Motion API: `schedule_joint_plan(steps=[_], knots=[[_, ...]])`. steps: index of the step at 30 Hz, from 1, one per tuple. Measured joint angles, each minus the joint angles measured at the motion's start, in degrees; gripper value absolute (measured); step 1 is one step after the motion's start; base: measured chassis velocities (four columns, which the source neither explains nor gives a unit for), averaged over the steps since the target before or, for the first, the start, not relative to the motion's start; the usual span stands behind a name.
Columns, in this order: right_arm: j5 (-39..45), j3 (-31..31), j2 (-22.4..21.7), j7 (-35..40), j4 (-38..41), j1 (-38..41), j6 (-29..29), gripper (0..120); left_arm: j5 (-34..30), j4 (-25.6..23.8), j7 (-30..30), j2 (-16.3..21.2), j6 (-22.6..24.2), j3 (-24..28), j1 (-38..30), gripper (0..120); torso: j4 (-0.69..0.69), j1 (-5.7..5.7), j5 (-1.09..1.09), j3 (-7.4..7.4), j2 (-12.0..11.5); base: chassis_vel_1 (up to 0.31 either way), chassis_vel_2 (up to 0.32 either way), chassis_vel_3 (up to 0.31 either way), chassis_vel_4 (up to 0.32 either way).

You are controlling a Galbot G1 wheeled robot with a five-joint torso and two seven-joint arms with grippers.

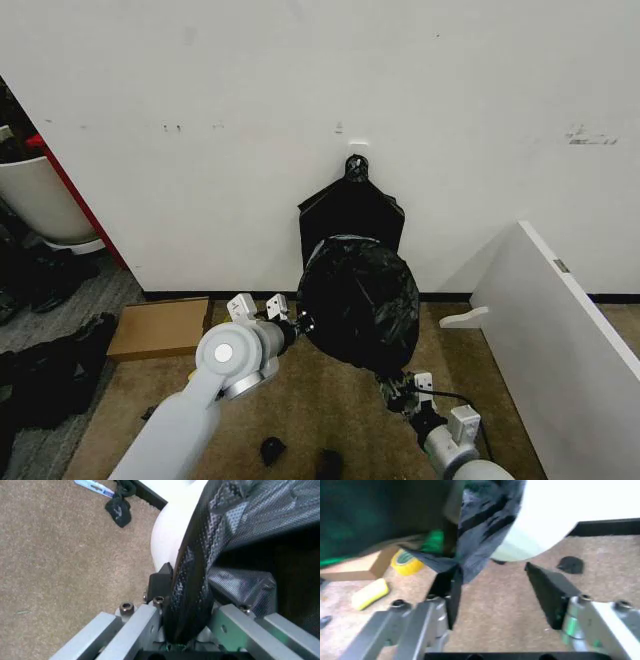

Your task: Place the garbage bag over the trash bin.

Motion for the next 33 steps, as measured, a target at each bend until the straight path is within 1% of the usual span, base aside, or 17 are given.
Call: schedule_joint_plan(steps=[2, 7, 8, 9, 10, 13, 16, 20, 22, 23, 25, 27, 28, 29, 31, 32, 33], knots=[[1.13, 2.18, -0.35, -0.61, -2.89, 0.49, 0.04, 62, -0.03, 0.38, 0.33, 0.78, 0.06, -0.32, -0.17, 1, 0.00, 0.00, 0.02, 0.00, 0.00, 0.000, 0.000, 0.000, 0.000], [3.90, 5.74, -1.37, -2.11, -4.55, -0.20, 0.16, 80, -0.01, 0.62, 1.10, 2.11, 0.17, -0.45, -0.17, 1, 0.00, 0.00, 0.00, 0.00, 0.00, 0.000, 0.000, 0.000, 0.000], [3.90, 5.74, -1.37, -2.11, -4.55, -0.20, 0.16, 80, -0.01, 0.62, 1.10, 2.11, 0.17, -0.45, -0.17, 1, 0.00, 0.00, 0.00, 0.00, 0.00, 0.000, 0.000, 0.000, 0.000], [4.36, 6.55, -1.46, -2.46, -4.78, -0.52, 0.17, 83, 0.00, 0.68, 1.35, 2.48, 0.17, -0.52, -0.16, 1, 0.00, 0.00, 0.00, 0.00, 0.00, 0.000, 0.000, 0.000, 0.000], [4.84, 7.30, -1.47, -2.64, -5.09, -0.85, 0.16, 90, 0.00, 0.68, 1.64, 2.88, 0.16, -0.62, -0.08, 1, 0.00, 0.00, 0.01, 0.00, 0.00, 0.000, 0.000, 0.000, 0.000], [6.14, 9.10, -1.33, -2.72, -5.34, -1.60, 0.62, 98, 0.14, 0.67, 2.01, 3.53, 0.28, -0.68, 0.14, 1, 0.00, 0.00, 0.01, 0.00, 0.00, 0.000, 0.000, 0.000, 0.000], [7.30, 10.40, -1.26, -2.76, -4.84, -1.90, 0.66, 100, 0.67, 0.60, 2.47, 3.75, 0.65, -0.69, 0.30, 1, -0.01, 0.00, 0.01, 0.00, 0.00, 0.000, 0.000, 0.000, 0.000], [15.27, 14.98, -1.40, -2.72, -2.63, -1.39, -1.12, 100, 4.03, 0.85, 5.25, 5.65, 2.31, -0.29, 1.37, 1, 0.00, 0.00, 0.01, 0.00, 0.00, 0.000, 0.000, 0.000, 0.000], [20.49, 17.68, -2.03, -3.04, -1.98, -0.40, -2.42, 100, 7.62, 1.30, 8.28, 7.38, 3.09, 0.29, 2.16, 1, 0.00, 0.00, 0.00, 0.00, 0.00, 0.000, 0.000, 0.000, 0.000], [20.49, 17.68, -2.03, -3.04, -1.98, -0.40, -2.42, 100, 7.62, 1.30, 8.28, 7.38, 3.09, 0.29, 2.16, 1, 0.00, 0.00, 0.00, 0.00, 0.00, 0.000, 0.000, 0.000, 0.000], [25.18, 20.17, -2.82, -4.40, -1.39, 0.16, -3.61, 100, 11.35, 1.90, 11.87, 9.08, 3.88, 0.66, 2.91, 1, 0.01, 0.00, 0.01, 0.00, 0.00, 0.000, 0.000, 0.000, 0.000], [30.28, 22.88, -4.29, -7.61, -0.44, 0.25, -5.08, 100, 16.39, 2.76, 18.21, 11.42, 4.96, 1.10, 3.74, 1, 0.00, 0.00, 0.00, 0.00, 0.00, 0.000, 0.000, 0.000, 0.000], [31.36, 23.50, -4.76, -8.71, -0.16, 0.19, -5.50, 100, 17.89, 3.04, 20.04, 12.02, 5.10, 1.28, 3.93, 1, 0.01, 0.00, 0.00, 0.00, 0.00, 0.000, 0.000, 0.000, 0.000], [32.92, 24.54, -5.75, -11.11, 0.44, -0.02, -6.48, 100, 20.45, 3.56, 23.31, 13.19, 5.25, 1.64, 4.20, 1, 0.01, 0.00, 0.00, 0.00, 0.00, 0.000, 0.000, 0.000, 0.000], [33.90, 25.29, -7.47, -14.66, 1.54, -0.25, -7.80, 100, 23.23, 4.06, 27.55, 14.67, 5.49, 2.13, 4.35, 0, 0.00, 0.00, 0.00, 0.00, 0.00, 0.000, 0.000, 0.000, 0.000], [33.90, 25.29, -7.47, -14.66, 1.54, -0.25, -7.80, 100, 23.23, 4.06, 27.55, 14.67, 5.49, 2.13, 4.35, 0, 0.00, 0.00, 0.00, 0.00, 0.00, 0.000, 0.000, 0.000, 0.000], [34.03, 25.33, -8.80, -16.52, 2.38, -0.31, -8.76, 100, 25.34, 4.19, 30.40, 15.60, 5.59, 2.49, 4.42, 0, -0.01, 0.00, 0.00, 0.00, 0.00, 0.000, 0.000, 0.000, 0.000]])
